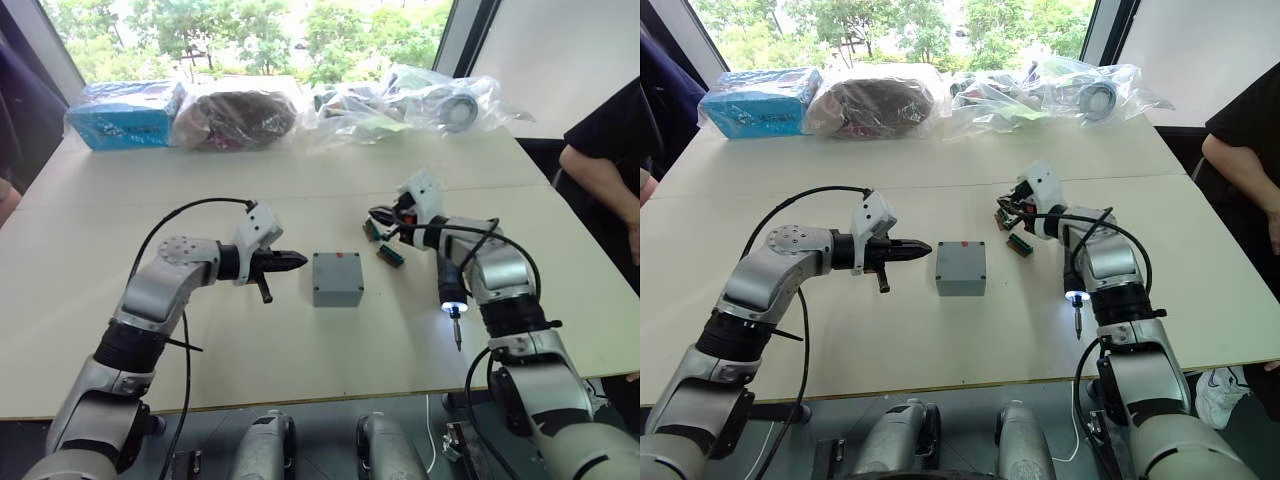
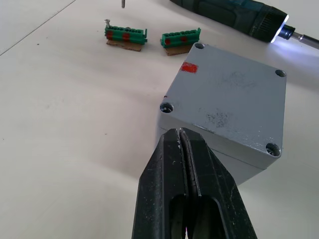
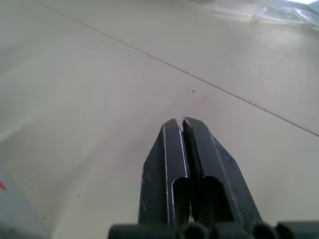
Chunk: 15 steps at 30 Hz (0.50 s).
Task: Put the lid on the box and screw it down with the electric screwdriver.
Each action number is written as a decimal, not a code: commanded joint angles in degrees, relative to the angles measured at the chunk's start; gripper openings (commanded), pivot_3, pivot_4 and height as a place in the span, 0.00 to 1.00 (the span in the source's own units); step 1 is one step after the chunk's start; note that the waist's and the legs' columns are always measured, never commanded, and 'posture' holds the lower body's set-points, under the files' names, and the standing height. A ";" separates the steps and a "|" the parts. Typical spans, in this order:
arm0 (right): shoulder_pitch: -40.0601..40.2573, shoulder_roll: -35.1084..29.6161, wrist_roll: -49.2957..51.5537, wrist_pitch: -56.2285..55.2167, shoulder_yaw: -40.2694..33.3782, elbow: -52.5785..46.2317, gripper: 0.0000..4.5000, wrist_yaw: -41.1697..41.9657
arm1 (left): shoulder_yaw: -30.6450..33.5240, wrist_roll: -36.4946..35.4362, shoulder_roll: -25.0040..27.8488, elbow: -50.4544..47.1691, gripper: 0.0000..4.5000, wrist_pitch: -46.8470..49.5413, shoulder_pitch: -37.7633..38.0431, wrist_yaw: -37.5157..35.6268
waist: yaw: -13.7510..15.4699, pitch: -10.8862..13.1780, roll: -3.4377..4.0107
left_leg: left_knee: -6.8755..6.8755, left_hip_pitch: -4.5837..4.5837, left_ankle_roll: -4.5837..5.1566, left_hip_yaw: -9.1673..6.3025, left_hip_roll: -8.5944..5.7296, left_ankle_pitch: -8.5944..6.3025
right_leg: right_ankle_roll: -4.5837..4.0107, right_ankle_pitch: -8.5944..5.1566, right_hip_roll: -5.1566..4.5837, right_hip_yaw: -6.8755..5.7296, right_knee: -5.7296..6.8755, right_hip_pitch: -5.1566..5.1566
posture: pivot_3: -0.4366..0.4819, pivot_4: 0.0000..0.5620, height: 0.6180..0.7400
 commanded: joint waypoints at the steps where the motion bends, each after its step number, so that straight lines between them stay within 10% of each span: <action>1: 4.57 -1.98 4.71 5.05 -1.50 -14.99 0.01 1.94 | 2.11 -3.22 2.54 -4.99 0.00 2.06 -0.80 -2.63 | 0.02 0.00 0.00 | 0.00 -0.02 0.00 -0.01 0.02 0.00 | 0.00 0.00 0.00 0.00 0.00 0.00 | 0.48 0.27 1.00; 15: 16.83 -2.20 12.29 15.56 -0.90 -35.00 0.01 -1.66 | 0.35 -5.44 7.05 -9.19 0.00 3.73 -0.63 -6.54 | 0.13 -0.01 -0.02 | 0.01 0.05 0.00 -0.01 0.03 0.00 | -0.02 -0.02 -0.03 0.02 -0.04 -0.01 | 0.48 0.27 1.00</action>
